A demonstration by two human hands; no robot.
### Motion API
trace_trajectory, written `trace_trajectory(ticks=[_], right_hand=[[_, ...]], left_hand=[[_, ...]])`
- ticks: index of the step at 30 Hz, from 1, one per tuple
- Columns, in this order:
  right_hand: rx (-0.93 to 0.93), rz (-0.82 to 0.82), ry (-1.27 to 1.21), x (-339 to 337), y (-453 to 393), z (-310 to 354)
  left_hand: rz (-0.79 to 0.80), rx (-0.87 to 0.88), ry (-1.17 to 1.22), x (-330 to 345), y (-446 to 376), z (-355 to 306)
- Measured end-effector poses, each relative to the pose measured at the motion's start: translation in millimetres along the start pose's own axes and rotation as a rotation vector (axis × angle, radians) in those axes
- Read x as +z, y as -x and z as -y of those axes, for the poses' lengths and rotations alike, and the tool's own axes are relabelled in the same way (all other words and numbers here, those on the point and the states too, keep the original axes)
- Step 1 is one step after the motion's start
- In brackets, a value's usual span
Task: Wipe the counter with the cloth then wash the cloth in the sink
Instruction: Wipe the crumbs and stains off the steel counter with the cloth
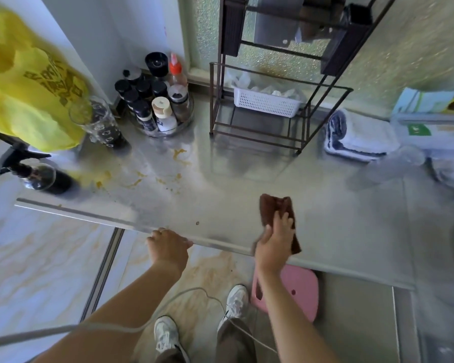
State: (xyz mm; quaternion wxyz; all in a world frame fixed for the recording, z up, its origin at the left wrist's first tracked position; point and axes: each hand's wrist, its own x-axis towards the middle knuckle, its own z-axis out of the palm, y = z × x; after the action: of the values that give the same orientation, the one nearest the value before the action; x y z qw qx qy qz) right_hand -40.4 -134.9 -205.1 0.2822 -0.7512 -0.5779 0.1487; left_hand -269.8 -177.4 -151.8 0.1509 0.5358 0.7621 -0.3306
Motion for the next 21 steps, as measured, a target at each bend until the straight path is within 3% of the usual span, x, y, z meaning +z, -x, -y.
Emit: trace_trajectory(ticks=[4, 7, 12, 17, 21], right_hand=[[-0.033, 0.162, -0.093, 36.8, 46.0, 68.8], [-0.290, 0.376, -0.118, 55.1, 61.3, 101.4], [-0.578, 0.501, -0.070, 36.8, 44.4, 52.8], [-0.386, 0.442, 0.021, -56.6, 12.2, -57.8], [-0.089, 0.198, 0.091, -82.1, 0.2, -100.0]], left_hand=[[-0.047, -0.033, -0.004, 2.0, -0.8, 0.6], [-0.093, -0.082, -0.001, 0.3, 2.1, -1.3], [-0.086, -0.064, -0.005, -4.6, 5.6, 2.8], [-0.043, -0.051, -0.023, -5.7, 2.3, 0.5], [-0.046, -0.034, -0.035, -6.7, 3.5, 0.3]])
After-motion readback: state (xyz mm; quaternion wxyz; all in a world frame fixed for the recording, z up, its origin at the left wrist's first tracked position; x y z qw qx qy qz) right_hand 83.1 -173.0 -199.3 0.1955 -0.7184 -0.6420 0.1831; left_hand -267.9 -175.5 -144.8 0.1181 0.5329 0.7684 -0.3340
